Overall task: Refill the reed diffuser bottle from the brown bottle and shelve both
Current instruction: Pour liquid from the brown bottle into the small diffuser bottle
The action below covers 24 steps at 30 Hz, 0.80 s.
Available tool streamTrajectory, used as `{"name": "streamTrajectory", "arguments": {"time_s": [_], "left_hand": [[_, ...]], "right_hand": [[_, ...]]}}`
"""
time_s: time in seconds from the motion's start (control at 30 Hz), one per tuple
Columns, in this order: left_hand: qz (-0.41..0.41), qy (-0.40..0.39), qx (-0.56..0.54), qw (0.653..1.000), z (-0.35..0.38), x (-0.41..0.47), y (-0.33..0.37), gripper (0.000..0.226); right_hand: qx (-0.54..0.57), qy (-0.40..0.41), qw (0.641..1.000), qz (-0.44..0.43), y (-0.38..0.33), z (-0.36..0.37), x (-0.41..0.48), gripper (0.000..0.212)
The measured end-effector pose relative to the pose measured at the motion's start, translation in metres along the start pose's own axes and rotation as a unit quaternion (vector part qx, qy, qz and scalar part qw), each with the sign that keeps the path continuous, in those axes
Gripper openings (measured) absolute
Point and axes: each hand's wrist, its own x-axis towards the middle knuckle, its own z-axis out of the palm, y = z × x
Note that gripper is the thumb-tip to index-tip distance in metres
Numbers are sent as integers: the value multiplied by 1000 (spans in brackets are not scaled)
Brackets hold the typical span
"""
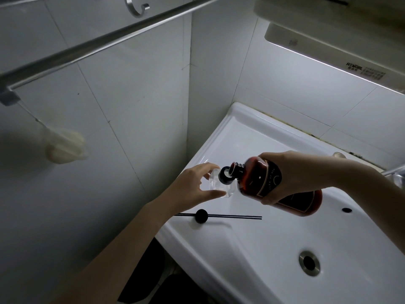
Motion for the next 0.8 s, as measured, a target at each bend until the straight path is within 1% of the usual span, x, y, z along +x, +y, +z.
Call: {"name": "streamTrajectory", "arguments": {"time_s": [0.4, 0.5, 0.63, 0.8], "left_hand": [[2, -2, 4, 1000, -4, 3, -2, 50], [0, 0, 7, 1000, -5, 4, -2, 52], [-1, 4, 8, 1000, -7, 6, -3, 52], [-3, 4, 4, 1000, -9, 9, -6, 50]], "right_hand": [[9, 22, 1000, 1, 5, 5, 6, 67], [14, 23, 1000, 2, 7, 6, 7, 65], [36, 30, 999, -5, 9, 7, 9, 65], [81, 60, 995, -19, 16, 12, 13, 67]]}}
